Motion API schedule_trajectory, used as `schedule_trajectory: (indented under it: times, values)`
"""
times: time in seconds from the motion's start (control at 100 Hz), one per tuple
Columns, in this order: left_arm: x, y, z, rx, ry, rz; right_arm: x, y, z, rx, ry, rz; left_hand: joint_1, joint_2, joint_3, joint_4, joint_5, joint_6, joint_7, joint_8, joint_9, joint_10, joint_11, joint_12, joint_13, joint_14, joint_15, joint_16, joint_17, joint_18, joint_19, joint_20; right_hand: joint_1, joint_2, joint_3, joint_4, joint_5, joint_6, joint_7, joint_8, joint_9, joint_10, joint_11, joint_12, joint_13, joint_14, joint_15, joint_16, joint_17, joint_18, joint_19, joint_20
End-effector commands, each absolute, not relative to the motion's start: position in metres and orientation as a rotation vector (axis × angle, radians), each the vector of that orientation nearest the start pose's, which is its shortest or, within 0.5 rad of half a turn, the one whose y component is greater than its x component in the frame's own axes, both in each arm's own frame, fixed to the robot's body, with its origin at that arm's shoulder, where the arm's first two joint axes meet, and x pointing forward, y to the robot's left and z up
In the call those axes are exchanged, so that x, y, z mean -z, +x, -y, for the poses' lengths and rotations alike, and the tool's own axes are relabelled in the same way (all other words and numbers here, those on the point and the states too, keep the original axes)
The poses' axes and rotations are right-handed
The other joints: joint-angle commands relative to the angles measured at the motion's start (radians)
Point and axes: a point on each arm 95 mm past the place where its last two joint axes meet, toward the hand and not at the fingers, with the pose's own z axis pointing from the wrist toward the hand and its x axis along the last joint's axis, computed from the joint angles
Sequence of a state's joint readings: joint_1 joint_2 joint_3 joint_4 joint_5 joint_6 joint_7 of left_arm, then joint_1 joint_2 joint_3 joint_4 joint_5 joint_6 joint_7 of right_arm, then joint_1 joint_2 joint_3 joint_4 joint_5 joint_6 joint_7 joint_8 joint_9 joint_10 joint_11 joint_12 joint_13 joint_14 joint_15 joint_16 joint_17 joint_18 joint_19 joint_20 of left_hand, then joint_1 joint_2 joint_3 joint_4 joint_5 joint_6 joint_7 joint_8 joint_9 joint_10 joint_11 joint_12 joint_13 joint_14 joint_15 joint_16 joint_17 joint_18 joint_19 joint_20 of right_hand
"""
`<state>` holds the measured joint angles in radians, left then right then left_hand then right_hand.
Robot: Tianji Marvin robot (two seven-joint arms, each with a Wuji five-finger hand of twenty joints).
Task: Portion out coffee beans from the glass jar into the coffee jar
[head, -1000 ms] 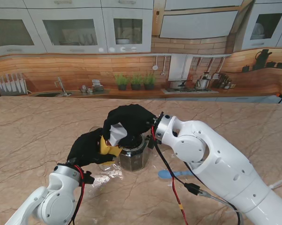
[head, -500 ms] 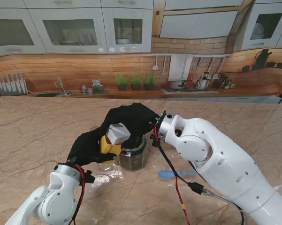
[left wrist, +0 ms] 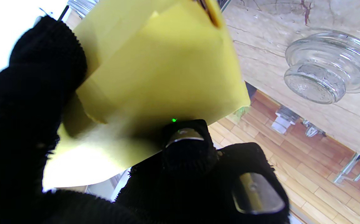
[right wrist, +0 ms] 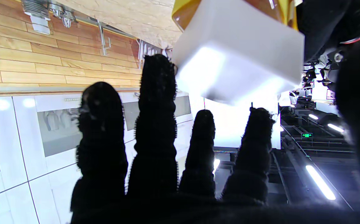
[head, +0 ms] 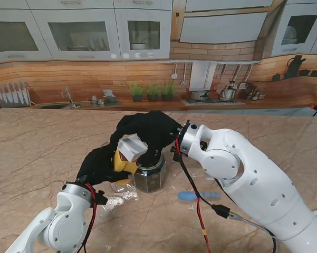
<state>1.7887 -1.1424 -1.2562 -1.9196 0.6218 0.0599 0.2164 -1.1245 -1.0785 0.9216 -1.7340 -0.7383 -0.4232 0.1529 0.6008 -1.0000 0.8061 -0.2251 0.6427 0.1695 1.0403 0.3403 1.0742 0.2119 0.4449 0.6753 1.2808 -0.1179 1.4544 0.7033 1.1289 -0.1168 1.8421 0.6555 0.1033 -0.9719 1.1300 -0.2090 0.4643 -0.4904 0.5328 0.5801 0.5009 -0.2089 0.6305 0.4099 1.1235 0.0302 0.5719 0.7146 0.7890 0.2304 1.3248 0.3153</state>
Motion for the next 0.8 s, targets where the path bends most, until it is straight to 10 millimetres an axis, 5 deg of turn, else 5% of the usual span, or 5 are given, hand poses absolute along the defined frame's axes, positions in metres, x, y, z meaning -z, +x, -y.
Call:
schedule_trajectory:
  times: [0.0,0.15,0.28,0.45,0.79]
  values:
    - [0.269,0.339,0.032,1.919,-1.492,-0.995,0.160,0.414,-0.139,-2.102,0.492,-1.839,0.202,0.136,0.326,0.171,0.122,-0.241,0.222,0.067,0.155,-0.070,0.111,0.061,-0.005,0.064,-0.023,-0.004,-0.021,-0.118,0.211,0.000,-0.060,0.006,0.034,-0.019,-0.049,0.012,-0.026,0.008,-0.040,0.017,-0.022,-0.015,0.026,-0.026,0.013,-0.007,0.010,-0.009,0.028,0.009]
    - [0.268,0.339,0.031,1.925,-1.488,-0.991,0.158,0.414,-0.128,-2.050,0.478,-1.809,0.201,0.136,0.327,0.170,0.123,-0.242,0.222,0.067,0.155,-0.071,0.111,0.061,-0.005,0.066,-0.023,-0.004,-0.021,-0.116,0.211,0.000,-0.081,0.026,0.022,-0.020,-0.129,0.030,-0.037,0.014,-0.039,0.068,-0.018,-0.027,0.044,-0.048,0.061,0.008,0.024,-0.045,0.057,0.017]
    - [0.268,0.338,0.031,1.933,-1.489,-0.981,0.156,0.416,-0.122,-1.982,0.451,-1.790,0.203,0.135,0.327,0.171,0.122,-0.240,0.223,0.067,0.155,-0.070,0.111,0.061,-0.005,0.067,-0.023,-0.004,-0.021,-0.115,0.211,0.000,-0.095,0.046,0.011,-0.018,-0.124,0.190,0.009,0.001,0.010,0.105,0.041,-0.003,0.082,-0.085,0.143,0.035,0.058,-0.076,0.090,0.029]
    - [0.266,0.337,0.030,1.941,-1.480,-0.984,0.157,0.422,-0.123,-1.939,0.437,-1.807,0.201,0.135,0.327,0.170,0.122,-0.242,0.223,0.067,0.156,-0.071,0.111,0.061,-0.005,0.068,-0.023,-0.004,-0.021,-0.115,0.211,0.000,-0.089,0.079,-0.011,-0.012,-0.079,0.303,0.051,-0.027,0.022,0.087,0.139,0.101,0.090,-0.120,0.218,0.069,0.069,-0.096,0.105,0.048]
    - [0.266,0.336,0.030,1.950,-1.466,-0.988,0.160,0.435,-0.136,-1.914,0.462,-1.821,0.200,0.135,0.325,0.170,0.121,-0.244,0.222,0.067,0.155,-0.073,0.111,0.061,-0.005,0.066,-0.023,-0.004,-0.021,-0.115,0.211,0.000,-0.017,0.139,-0.074,0.011,0.039,0.286,0.151,0.012,0.114,0.075,0.183,0.171,0.139,-0.135,0.266,0.069,0.116,-0.107,0.135,0.054]
